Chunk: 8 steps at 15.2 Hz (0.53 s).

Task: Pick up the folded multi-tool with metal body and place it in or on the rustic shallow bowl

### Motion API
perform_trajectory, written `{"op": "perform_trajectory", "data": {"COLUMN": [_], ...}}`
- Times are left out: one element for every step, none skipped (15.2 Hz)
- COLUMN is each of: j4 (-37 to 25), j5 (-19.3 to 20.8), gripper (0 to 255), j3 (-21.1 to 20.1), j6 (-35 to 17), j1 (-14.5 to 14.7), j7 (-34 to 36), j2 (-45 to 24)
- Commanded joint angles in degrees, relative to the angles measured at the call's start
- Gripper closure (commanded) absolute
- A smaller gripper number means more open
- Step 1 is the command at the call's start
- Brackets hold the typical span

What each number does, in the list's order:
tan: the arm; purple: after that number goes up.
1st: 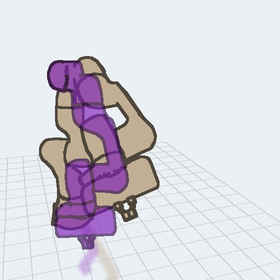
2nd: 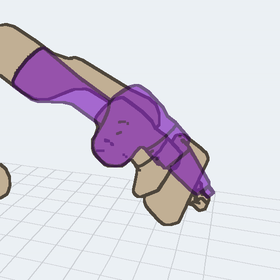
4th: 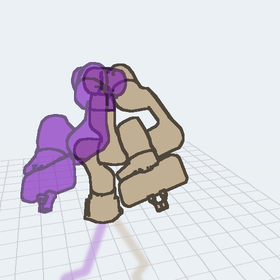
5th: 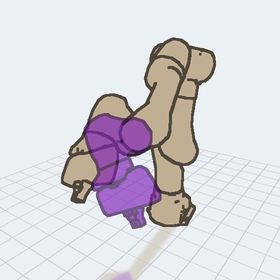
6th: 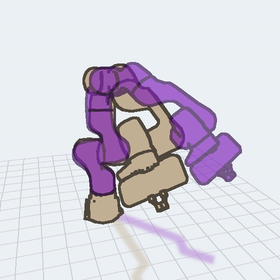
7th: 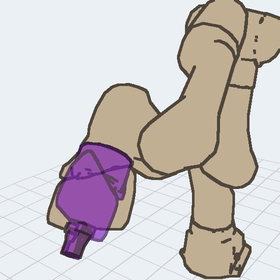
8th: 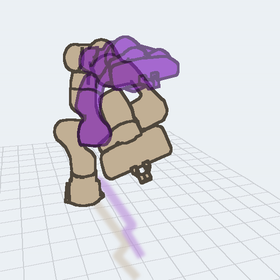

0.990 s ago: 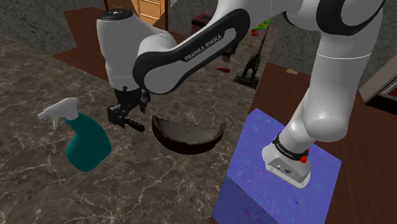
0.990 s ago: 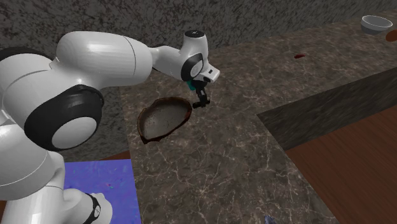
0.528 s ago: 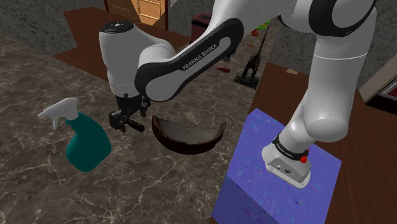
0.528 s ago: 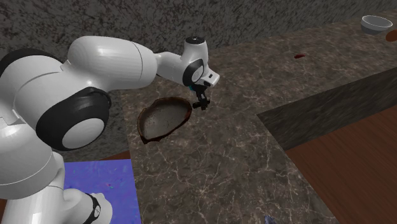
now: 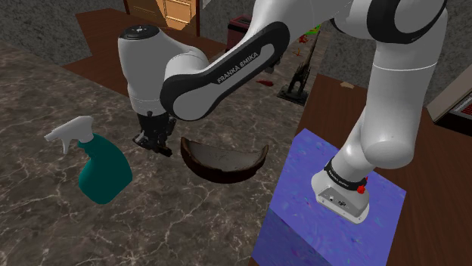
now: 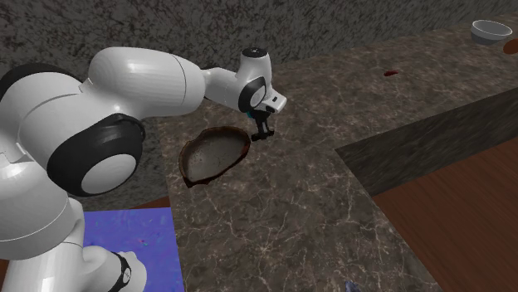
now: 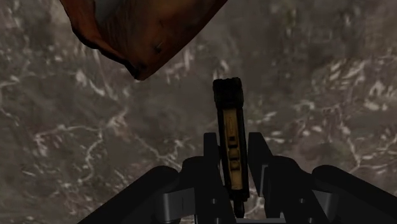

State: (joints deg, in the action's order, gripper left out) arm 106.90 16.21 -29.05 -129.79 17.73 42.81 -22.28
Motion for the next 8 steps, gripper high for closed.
{"op": "perform_trajectory", "data": {"j4": [0.00,0.01,0.01,0.00,-0.01,0.00,-0.23,-0.49], "j5": [0.00,0.00,-0.01,-0.01,-0.01,0.00,-0.31,-0.62], "gripper": [255,255,255,255,255,255,255,255], "j3": [-0.01,-0.01,-0.01,-0.01,-0.01,0.00,-0.16,-0.31], "j6": [0.00,0.00,0.00,0.00,0.01,-0.01,0.59,1.19], "j1": [0.01,0.00,0.00,0.00,0.00,0.01,-0.10,-0.21], "j7": [0.00,0.00,0.00,0.00,0.00,0.00,-0.21,-0.42], "j2": [-0.01,-0.01,0.00,0.00,-0.01,-0.01,0.40,0.81]}}
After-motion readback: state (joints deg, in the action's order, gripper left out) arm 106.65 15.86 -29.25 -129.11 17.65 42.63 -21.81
